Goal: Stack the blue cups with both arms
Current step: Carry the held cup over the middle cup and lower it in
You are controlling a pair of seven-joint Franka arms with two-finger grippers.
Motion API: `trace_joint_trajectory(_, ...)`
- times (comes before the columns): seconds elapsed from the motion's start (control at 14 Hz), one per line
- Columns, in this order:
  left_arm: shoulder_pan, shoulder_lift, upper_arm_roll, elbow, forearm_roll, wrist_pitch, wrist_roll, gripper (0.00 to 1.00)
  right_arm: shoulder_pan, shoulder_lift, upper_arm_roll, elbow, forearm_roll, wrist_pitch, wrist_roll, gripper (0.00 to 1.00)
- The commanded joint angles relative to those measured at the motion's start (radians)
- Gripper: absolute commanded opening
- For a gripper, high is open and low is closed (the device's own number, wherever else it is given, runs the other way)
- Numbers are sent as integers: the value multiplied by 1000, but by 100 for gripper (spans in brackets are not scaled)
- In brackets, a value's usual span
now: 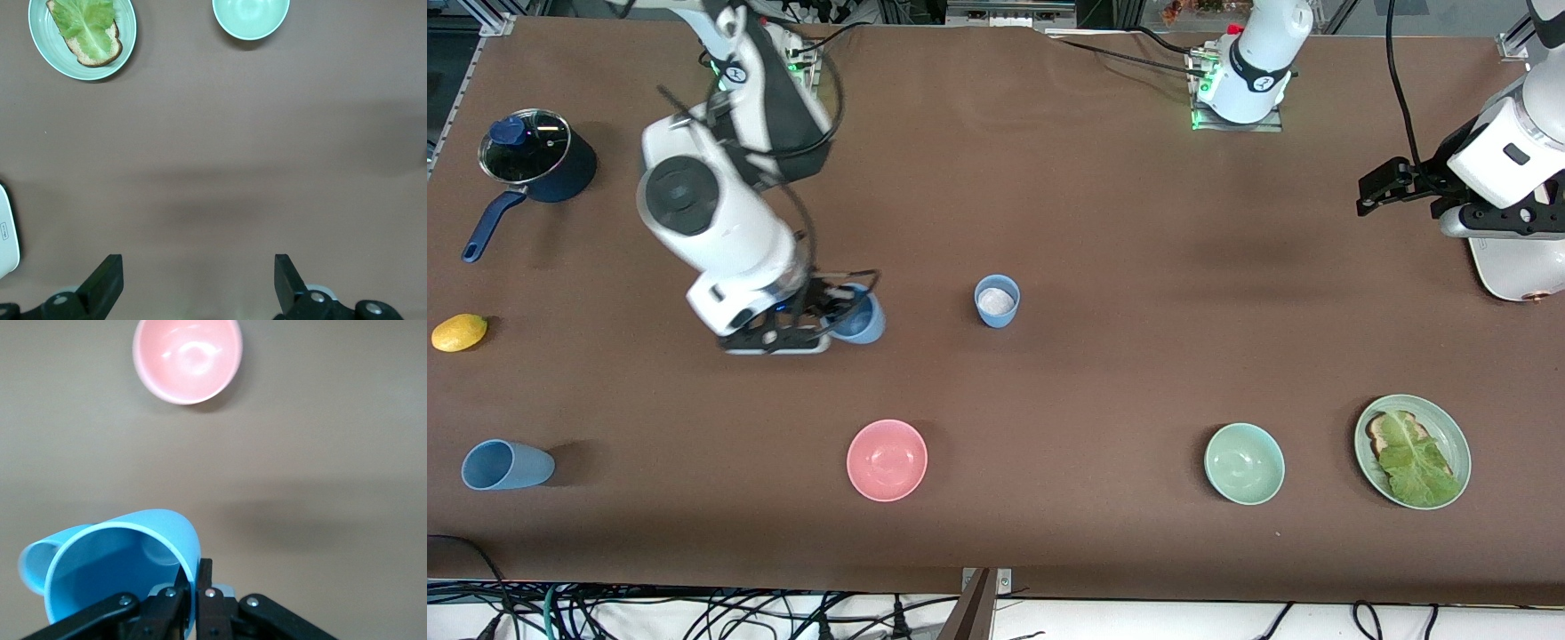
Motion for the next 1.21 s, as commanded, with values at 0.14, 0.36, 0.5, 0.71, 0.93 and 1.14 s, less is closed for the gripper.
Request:
trace_joint_trajectory(0.14, 5, 11, -1, 29, -19, -29, 5, 100, 157, 55, -11, 108, -22, -30, 238, 0)
trace_joint_trajectory(0.36, 5, 11, -1, 29, -17, -35, 5, 100, 219, 126, -13, 192, -36, -24, 343, 0)
trace_joint_trajectory(0.5, 5, 11, -1, 29, -15, -37, 7, 100, 250, 173, -13, 218, -82, -15, 409, 0)
trace_joint_trajectory(0.71, 7, 11, -1, 29, -14, -49, 8, 100, 267, 201, -13, 218, -100, 3, 429, 0)
trace_joint_trajectory(0.93, 7, 11, -1, 29, -14, -54, 8, 100, 279, 218, -13, 218, -99, 20, 449, 0)
trace_joint_trajectory(1.14, 7, 9, -1, 29, -12, -58, 10, 100, 284, 226, -14, 220, -100, 22, 456, 0)
